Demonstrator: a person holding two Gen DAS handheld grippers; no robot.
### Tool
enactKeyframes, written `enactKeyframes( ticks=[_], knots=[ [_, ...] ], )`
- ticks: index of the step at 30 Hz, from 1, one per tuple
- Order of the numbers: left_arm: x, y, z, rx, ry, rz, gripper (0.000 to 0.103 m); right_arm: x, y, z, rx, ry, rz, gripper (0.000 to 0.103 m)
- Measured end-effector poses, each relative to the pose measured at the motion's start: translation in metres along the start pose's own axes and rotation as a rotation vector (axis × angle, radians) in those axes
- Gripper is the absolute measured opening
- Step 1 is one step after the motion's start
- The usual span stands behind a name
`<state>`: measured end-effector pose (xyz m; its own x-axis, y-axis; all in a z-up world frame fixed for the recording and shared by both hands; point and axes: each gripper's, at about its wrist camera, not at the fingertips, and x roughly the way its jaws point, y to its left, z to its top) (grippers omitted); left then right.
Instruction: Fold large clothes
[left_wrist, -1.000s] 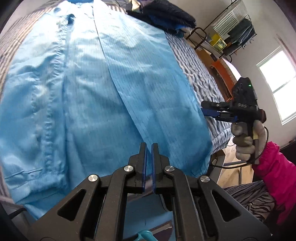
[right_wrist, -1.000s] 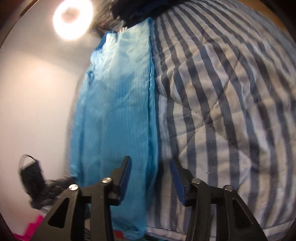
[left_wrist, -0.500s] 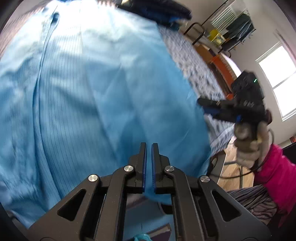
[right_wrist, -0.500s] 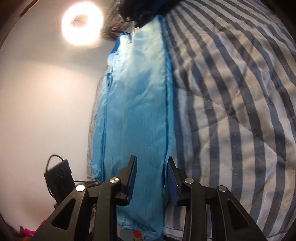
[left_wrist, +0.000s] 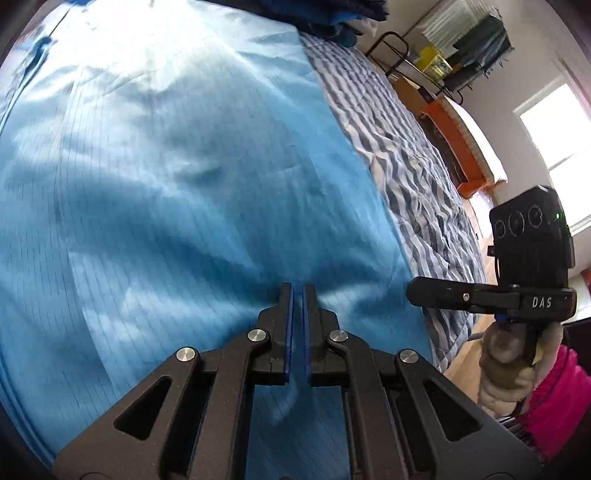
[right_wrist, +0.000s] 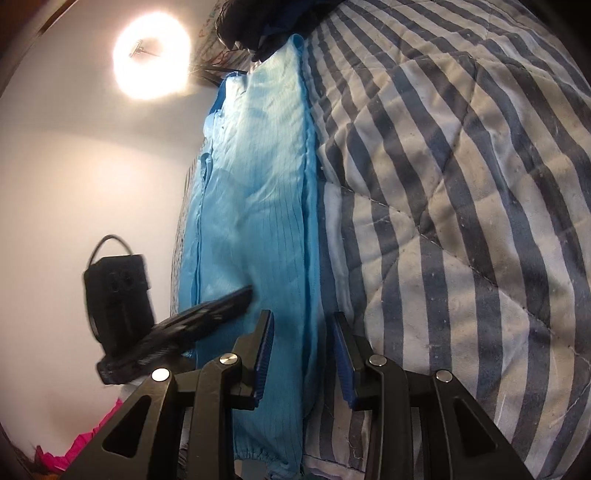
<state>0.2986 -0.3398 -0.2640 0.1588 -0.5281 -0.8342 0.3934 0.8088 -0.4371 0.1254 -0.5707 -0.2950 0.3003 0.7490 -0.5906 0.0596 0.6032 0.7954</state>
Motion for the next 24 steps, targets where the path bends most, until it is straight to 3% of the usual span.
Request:
enactKeyframes(
  ticks=[7,10,13,15,22,24],
  knots=[
    [-0.027,-0.001,0.016,-0.017,-0.106,-0.012,0.002,0.02,0.011,0.013,0.003,0.003,0.014,0.03],
    [-0.015,0.002,0.034,-0.045,-0.107,-0.013,0.002,0.027,0.017,0.012,-0.021,0.016,-0.017,0.022],
    [0.013,-0.001,0.051,-0.042,-0.038,-0.033,0.002,0.028,0.023,0.011,-0.051,0.015,-0.038,0.018],
    [0.027,-0.003,0.057,-0.016,-0.013,-0.001,0.002,0.029,0.024,0.013,-0.052,0.009,-0.037,0.018],
    [0.002,-0.002,0.057,-0.033,-0.049,-0.034,0.002,0.032,0.022,0.02,-0.017,0.001,-0.029,0.019],
    [-0.015,0.0,0.049,-0.041,-0.062,-0.019,0.002,0.037,0.028,0.022,-0.035,0.008,-0.074,0.014]
  ],
)
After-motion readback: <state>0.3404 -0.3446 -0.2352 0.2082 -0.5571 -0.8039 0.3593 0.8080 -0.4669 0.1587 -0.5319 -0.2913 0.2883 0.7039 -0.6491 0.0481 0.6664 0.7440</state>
